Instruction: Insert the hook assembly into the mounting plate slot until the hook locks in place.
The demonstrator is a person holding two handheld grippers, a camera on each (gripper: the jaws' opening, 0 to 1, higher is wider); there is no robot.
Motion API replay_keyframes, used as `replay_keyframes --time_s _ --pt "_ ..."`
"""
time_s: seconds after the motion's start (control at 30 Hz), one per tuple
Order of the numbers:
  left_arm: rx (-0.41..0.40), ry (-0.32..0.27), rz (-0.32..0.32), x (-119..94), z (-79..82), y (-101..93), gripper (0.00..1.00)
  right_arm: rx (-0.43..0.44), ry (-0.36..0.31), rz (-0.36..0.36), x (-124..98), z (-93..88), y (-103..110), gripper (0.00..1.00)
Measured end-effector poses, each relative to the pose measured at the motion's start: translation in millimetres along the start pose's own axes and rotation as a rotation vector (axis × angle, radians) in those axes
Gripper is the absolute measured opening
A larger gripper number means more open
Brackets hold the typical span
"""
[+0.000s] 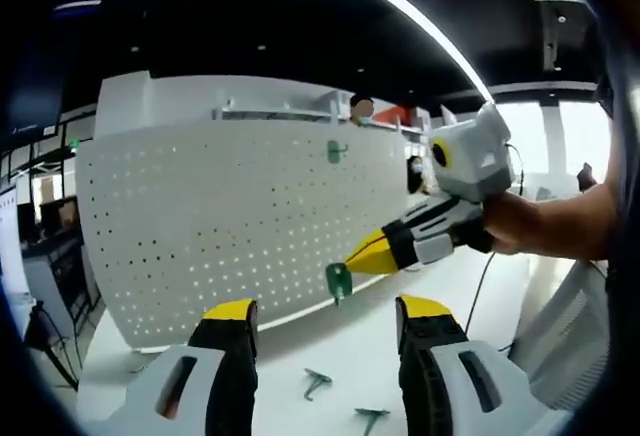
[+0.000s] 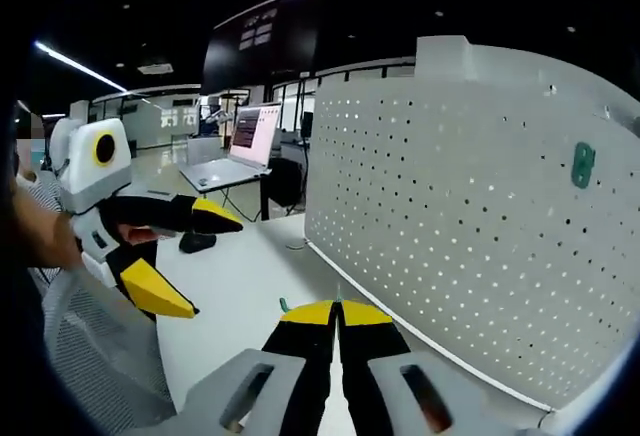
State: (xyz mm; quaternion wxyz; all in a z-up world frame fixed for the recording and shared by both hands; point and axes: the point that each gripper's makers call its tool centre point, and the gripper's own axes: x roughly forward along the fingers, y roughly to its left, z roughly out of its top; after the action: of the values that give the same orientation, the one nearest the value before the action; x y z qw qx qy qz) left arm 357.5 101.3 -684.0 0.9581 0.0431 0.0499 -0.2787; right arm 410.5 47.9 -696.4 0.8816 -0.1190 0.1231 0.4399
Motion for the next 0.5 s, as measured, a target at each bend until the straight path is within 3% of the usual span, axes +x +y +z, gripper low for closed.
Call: replay_keyframes --time_s 0.5 --pt "0.006 -0.046 -0.026 14 20.8 -4.6 0.49 0.063 -0.070 0.007 -16 24.4 -1 0.00"
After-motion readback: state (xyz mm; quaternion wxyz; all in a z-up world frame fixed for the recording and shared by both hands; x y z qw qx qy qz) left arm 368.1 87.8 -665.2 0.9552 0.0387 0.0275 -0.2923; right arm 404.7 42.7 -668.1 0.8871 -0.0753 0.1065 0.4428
